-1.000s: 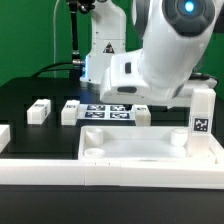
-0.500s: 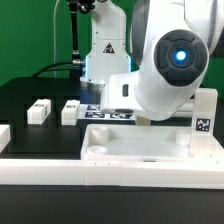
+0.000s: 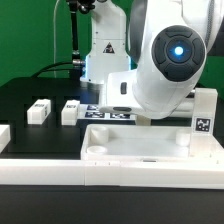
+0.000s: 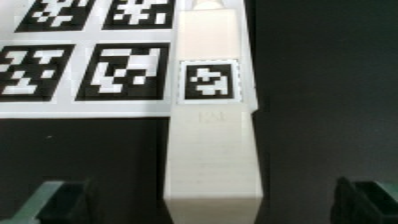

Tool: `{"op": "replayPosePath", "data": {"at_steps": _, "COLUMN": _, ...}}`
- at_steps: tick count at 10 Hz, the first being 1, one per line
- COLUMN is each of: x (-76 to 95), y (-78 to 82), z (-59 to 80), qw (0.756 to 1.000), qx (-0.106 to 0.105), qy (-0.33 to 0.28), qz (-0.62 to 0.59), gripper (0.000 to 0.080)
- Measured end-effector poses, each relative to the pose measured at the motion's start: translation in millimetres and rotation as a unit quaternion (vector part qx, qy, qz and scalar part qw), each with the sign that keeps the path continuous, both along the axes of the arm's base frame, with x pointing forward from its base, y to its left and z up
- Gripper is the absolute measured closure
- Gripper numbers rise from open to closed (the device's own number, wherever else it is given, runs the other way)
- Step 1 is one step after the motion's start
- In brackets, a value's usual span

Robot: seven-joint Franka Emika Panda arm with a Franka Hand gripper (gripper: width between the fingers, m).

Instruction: Assemble desk

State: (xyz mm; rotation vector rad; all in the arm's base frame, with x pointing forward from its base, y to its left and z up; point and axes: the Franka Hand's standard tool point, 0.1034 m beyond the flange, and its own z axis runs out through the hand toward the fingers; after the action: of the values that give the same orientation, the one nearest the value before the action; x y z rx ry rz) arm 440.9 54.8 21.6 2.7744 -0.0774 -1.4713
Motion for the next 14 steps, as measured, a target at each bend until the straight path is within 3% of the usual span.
{"op": "replayPosePath", "data": {"at_steps": 2, "x": -4.1, "y": -1.3, "z": -1.4, "qw": 1.000, "qx": 0.000, "qy": -0.013, "qz": -0.002, "gripper": 0.0150}}
{"op": "replayPosePath", "data": {"at_steps": 5, "x": -30.4, "y": -6.2, "z": -6.2, "qw": 0.999, "qx": -0.002, "qy": -0.033, "qz": -0.008, "gripper": 0.0150}}
{"op": "replayPosePath", "data": {"at_steps": 10, "x": -32.5, "y": -7.7, "z": -8.2, "qw": 1.000, "qx": -0.004, "qy": -0.030, "qz": -0.010, "gripper": 0.0165}}
{"op": "replayPosePath", "data": {"at_steps": 12, "x": -32.5, "y": -7.8, "z": -8.2, "qw": 1.000, "qx": -0.004, "qy": -0.030, "qz": -0.010, "gripper": 0.0516}}
{"op": "replayPosePath", "data": {"at_steps": 14, "x": -32.5, "y": -7.8, "z": -8.2, "qw": 1.000, "qx": -0.004, "qy": -0.030, "qz": -0.010, "gripper": 0.0512}}
